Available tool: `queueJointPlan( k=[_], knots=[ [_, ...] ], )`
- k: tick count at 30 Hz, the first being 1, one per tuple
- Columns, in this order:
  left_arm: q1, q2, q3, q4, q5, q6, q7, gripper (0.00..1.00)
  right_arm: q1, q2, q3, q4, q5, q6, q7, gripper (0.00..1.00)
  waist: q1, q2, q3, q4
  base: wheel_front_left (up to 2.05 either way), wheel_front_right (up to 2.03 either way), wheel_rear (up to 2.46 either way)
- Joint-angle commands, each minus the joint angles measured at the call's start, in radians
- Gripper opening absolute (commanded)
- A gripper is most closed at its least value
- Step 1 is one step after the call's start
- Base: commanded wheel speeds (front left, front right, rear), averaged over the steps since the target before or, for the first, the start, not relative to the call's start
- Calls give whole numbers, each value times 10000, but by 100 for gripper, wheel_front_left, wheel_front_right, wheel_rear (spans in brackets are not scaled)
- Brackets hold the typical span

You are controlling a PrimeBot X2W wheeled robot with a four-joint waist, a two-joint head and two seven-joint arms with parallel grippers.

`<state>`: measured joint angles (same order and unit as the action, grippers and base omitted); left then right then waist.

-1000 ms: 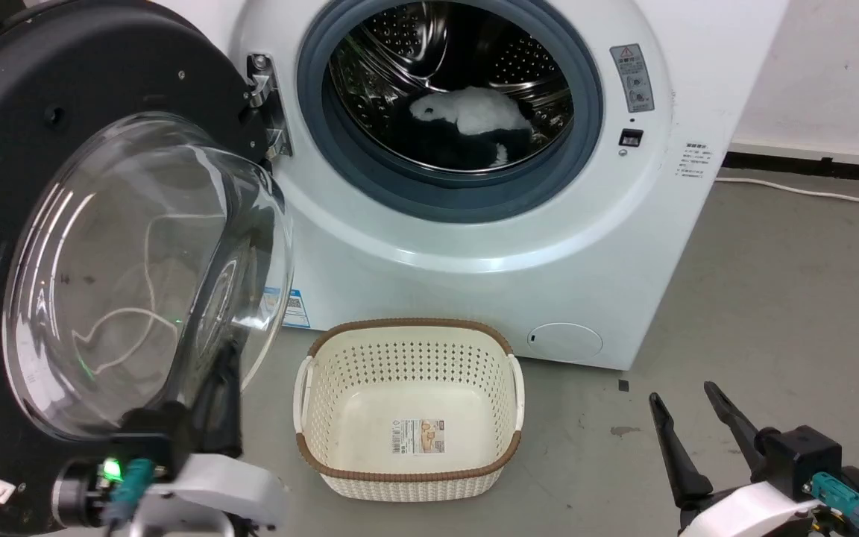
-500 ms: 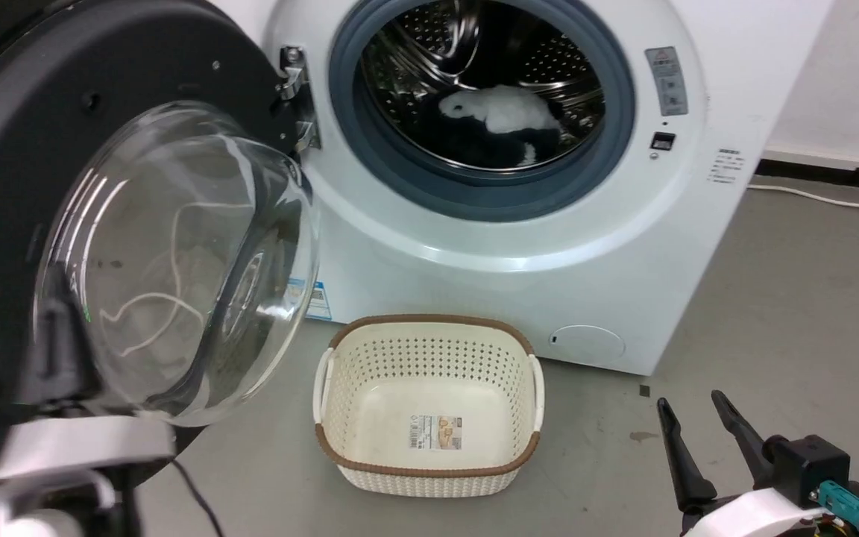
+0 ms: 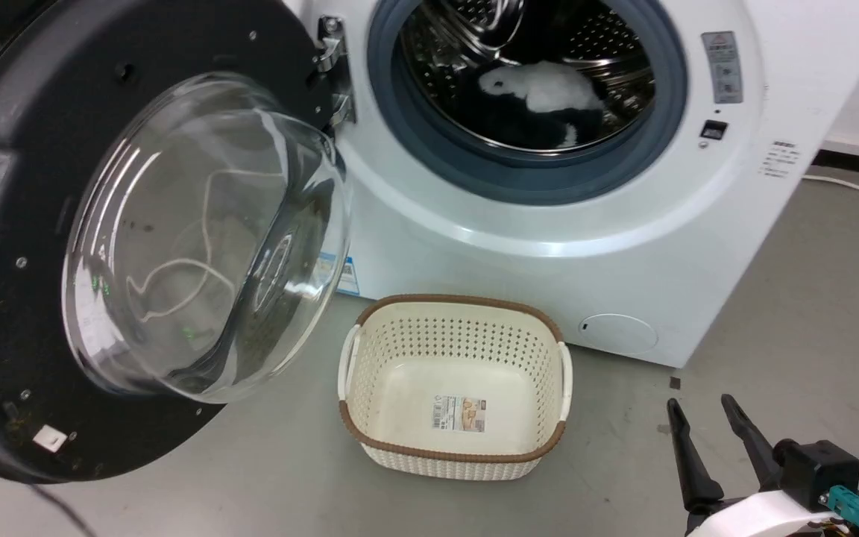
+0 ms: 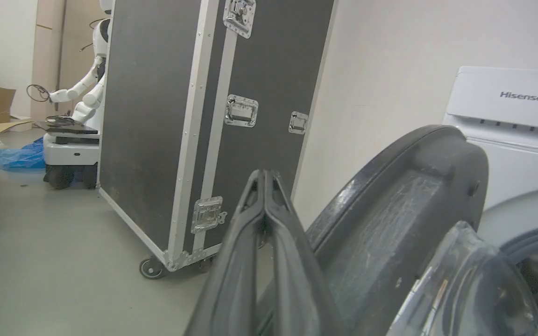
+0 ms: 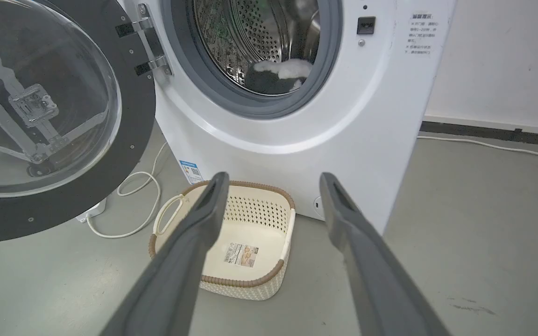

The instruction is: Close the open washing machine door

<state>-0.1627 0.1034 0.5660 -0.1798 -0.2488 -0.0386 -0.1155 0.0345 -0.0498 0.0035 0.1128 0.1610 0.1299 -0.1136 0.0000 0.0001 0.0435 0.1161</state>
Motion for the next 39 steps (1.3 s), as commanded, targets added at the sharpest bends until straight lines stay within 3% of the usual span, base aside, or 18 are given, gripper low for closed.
queueJointPlan(
  k=[1,8,12,18,28,34,39],
  knots=[
    [-84,192,280,210,-112,-89,-85,0,-138,-2,-35,79,145,4,-111,100,0,-1,56,84,0,0,0],
    [139,1499,113,1882,125,-238,653,0,-231,-2,-124,249,260,4,-257,100,0,-1,241,326,0,0,0],
    [341,2234,-595,2662,62,-316,1517,0,-327,-3,-124,343,344,4,-340,100,0,-1,358,398,0,0,0],
    [725,3184,-1997,2910,-1018,-387,2161,0,-381,-3,-133,524,541,5,-466,100,0,-1,454,472,0,0,0],
    [1784,4397,-4144,1828,-4248,-497,2735,0,-370,-3,-301,798,869,5,-674,100,0,-1,391,529,0,0,0],
    [1863,4834,-5839,643,-5209,-563,2822,0,-457,-3,-568,946,961,6,-800,100,0,-1,414,470,0,0,0],
    [1091,4723,-7783,-244,-5638,-640,2975,0,-603,-4,-774,1148,1128,6,-946,100,0,-1,573,62,0,0,0]
  ],
)
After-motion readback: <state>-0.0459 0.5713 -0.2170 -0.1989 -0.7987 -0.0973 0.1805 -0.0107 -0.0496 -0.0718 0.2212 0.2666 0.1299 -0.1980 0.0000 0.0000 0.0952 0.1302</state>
